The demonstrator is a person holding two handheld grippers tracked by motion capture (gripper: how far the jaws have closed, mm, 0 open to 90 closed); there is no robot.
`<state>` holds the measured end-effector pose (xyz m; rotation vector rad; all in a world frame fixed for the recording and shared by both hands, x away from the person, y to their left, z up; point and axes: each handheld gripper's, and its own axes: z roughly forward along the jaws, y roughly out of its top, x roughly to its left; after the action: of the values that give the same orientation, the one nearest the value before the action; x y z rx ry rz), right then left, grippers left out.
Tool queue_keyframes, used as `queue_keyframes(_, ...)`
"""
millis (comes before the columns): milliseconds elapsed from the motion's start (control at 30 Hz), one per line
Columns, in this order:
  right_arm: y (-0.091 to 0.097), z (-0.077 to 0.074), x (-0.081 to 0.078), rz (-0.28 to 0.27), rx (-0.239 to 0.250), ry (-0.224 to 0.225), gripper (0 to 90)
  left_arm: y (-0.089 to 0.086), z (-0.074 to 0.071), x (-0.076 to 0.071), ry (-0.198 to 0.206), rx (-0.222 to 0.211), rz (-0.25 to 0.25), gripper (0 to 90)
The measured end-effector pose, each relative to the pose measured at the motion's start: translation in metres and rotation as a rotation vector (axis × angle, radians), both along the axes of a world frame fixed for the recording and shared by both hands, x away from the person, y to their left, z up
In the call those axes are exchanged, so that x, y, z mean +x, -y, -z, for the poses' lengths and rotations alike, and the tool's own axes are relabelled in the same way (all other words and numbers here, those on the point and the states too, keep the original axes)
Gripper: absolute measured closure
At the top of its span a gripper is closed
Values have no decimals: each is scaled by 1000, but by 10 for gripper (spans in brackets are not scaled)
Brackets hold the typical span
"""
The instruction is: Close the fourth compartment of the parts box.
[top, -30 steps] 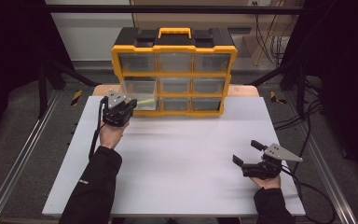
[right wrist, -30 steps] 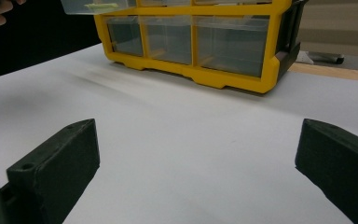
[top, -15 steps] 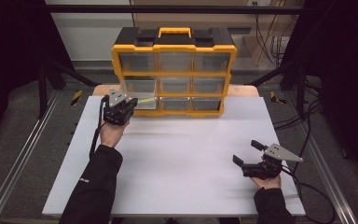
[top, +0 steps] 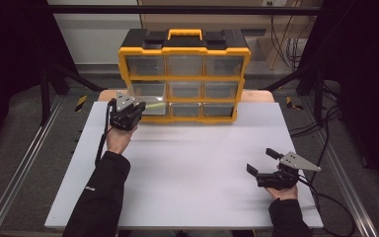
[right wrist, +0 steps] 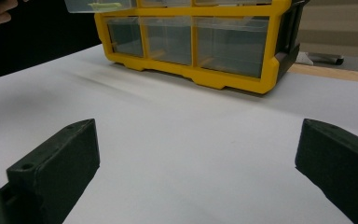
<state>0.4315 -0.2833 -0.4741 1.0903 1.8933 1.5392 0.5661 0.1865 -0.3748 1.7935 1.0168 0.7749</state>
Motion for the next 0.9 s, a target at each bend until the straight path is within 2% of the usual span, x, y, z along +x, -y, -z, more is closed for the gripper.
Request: queue_keyframes(900,0,0,0,1,-4,-7,3,0,3,15,-6,0,-23,899)
